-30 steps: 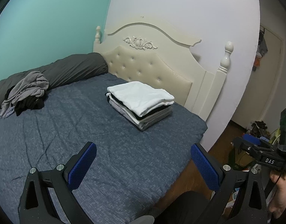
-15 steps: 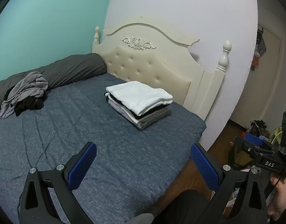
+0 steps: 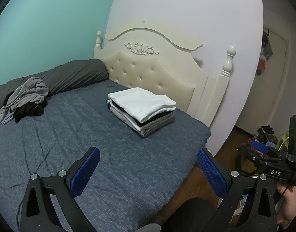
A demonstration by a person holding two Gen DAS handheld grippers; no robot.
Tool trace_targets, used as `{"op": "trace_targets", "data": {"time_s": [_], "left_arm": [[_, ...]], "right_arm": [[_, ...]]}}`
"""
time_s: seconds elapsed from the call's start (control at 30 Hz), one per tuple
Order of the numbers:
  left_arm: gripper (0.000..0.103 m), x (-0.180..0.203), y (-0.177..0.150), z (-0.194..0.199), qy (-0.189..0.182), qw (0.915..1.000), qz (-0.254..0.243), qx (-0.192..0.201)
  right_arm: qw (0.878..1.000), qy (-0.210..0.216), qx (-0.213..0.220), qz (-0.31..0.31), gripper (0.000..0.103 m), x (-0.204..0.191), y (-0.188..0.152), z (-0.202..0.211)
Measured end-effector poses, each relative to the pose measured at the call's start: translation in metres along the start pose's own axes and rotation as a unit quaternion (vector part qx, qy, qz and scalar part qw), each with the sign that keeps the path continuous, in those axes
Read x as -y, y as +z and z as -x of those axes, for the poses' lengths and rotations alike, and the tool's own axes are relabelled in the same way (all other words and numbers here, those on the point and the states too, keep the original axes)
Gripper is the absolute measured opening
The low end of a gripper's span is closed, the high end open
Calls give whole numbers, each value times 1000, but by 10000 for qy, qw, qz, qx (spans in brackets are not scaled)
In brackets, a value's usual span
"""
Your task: Fold clothes
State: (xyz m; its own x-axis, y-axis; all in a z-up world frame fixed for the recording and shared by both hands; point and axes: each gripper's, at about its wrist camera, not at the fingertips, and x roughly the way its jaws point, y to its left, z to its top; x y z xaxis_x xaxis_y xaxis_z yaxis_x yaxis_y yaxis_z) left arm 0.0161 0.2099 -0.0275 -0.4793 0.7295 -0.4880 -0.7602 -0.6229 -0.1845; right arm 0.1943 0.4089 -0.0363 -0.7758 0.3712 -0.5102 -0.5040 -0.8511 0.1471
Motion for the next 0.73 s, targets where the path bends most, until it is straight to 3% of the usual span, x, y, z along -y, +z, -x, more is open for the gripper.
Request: {"op": "trace_targets", "data": {"time_s": [0.73], "left_arm": [[103, -2, -1, -4, 80, 9999, 5, -93]], "right_arm": [[10000, 45, -72, -48, 103, 4, 1, -4]]}}
